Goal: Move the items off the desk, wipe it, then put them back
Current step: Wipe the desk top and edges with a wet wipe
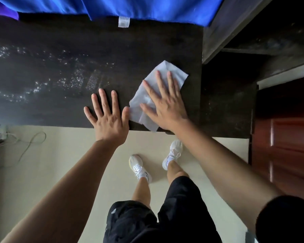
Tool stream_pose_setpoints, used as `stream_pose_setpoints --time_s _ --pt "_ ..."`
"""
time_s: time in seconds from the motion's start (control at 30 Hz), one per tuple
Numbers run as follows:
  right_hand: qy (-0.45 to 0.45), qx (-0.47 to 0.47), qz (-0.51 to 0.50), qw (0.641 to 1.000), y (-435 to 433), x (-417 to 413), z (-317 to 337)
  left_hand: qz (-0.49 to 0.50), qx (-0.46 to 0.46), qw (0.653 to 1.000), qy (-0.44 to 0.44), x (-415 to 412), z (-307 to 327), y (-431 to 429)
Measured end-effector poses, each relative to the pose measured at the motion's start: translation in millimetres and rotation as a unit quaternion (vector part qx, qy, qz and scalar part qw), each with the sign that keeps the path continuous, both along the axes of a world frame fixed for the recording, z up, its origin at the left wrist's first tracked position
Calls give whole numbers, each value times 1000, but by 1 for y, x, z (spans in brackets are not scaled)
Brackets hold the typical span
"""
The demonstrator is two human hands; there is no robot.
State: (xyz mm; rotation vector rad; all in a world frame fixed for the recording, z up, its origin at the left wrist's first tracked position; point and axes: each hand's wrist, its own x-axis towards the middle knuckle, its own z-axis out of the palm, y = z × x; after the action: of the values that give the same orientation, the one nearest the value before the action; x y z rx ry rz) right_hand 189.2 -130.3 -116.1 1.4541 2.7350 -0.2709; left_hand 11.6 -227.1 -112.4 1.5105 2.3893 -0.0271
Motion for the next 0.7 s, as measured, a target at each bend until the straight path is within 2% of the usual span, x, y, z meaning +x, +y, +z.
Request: stream_pose_setpoints --time_s 0.2,0.37,0.5,0.7 --pt "-8 -7 -104 995 -50 75 -6 -3 -28 1000 -2 -2 5 0" --pt "-25 -19 -139 990 -49 49 -3 -12 1 998 -57 -13 16 -6" --pt "-25 -26 -68 997 -43 -18 -2 16 30 999 -27 -63 14 -25" --pt "-32 -48 28 998 -23 -131 3 9 -22 1000 -8 -132 0 -41"
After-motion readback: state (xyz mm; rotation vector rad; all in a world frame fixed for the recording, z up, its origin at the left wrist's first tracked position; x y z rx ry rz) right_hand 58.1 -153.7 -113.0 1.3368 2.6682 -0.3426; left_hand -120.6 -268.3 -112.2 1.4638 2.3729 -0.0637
